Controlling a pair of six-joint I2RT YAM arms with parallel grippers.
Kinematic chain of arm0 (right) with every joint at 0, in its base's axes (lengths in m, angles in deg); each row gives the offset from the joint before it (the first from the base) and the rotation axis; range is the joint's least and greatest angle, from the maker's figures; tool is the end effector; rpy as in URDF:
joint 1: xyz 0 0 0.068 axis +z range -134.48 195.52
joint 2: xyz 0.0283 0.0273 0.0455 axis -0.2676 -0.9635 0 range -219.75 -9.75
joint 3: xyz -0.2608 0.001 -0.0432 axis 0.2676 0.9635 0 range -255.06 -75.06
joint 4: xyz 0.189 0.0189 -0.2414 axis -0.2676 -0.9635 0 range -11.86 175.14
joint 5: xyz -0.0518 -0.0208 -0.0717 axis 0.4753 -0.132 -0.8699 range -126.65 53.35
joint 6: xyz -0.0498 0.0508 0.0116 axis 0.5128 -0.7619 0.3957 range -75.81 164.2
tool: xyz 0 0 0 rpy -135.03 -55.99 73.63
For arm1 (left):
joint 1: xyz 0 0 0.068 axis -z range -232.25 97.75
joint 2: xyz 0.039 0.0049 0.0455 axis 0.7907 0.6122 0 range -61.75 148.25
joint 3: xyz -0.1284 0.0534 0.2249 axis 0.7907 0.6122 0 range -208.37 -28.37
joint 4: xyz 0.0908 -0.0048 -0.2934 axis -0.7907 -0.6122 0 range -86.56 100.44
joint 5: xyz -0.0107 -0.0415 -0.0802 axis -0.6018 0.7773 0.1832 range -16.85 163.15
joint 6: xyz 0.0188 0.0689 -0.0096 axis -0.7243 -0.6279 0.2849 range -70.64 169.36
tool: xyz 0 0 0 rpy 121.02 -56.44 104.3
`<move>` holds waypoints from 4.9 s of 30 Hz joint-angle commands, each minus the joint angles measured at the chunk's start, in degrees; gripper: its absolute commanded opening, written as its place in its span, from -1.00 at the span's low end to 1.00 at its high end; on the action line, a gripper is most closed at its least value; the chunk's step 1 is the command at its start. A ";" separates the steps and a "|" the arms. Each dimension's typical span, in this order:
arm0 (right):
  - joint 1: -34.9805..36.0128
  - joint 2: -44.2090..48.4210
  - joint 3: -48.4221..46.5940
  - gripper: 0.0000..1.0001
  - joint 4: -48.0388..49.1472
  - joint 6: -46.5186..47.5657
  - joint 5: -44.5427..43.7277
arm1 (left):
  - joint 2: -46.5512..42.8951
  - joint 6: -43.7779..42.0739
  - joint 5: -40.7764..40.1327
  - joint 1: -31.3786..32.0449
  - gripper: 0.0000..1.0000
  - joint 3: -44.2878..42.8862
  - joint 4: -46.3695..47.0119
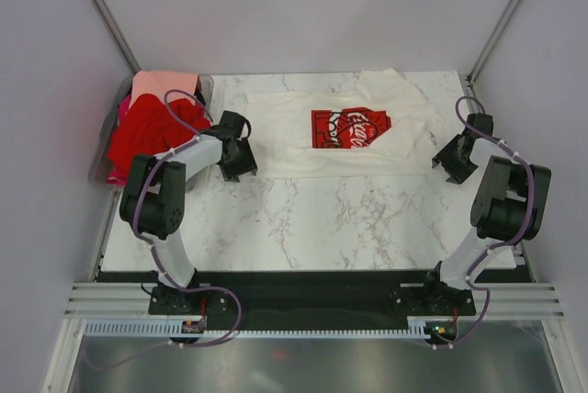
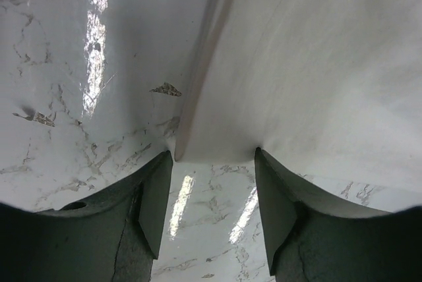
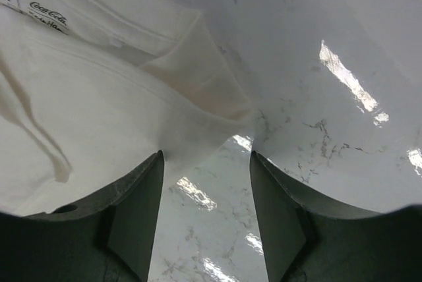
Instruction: Fold and stack the t-shirts
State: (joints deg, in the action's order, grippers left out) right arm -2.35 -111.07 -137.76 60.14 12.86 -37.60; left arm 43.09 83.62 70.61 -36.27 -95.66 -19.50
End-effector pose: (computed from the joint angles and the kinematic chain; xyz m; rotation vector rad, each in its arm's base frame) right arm 0.3767 -0.1225 0.1080 1.1213 2.4363 0.0515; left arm 0.3907 -0.1092 0.1057 -0.4506 2.7248 -0.1776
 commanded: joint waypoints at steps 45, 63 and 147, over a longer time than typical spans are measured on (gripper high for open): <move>-7.79 34.24 22.35 -1.00 -6.73 -9.01 7.63 | -38.38 15.92 -2.64 -2.89 -0.82 20.69 -12.25; -8.25 49.12 18.24 0.71 -5.95 -10.33 14.66 | -54.74 10.23 4.84 -4.65 0.42 20.56 -17.61; 21.56 -22.08 -46.11 -1.00 3.20 2.24 13.34 | 14.43 2.13 -3.96 -9.22 0.02 -20.34 -5.57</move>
State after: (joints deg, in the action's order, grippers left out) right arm 19.38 -136.55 -184.62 62.11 15.01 -24.66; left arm 56.60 83.08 67.52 -45.03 -117.08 -24.35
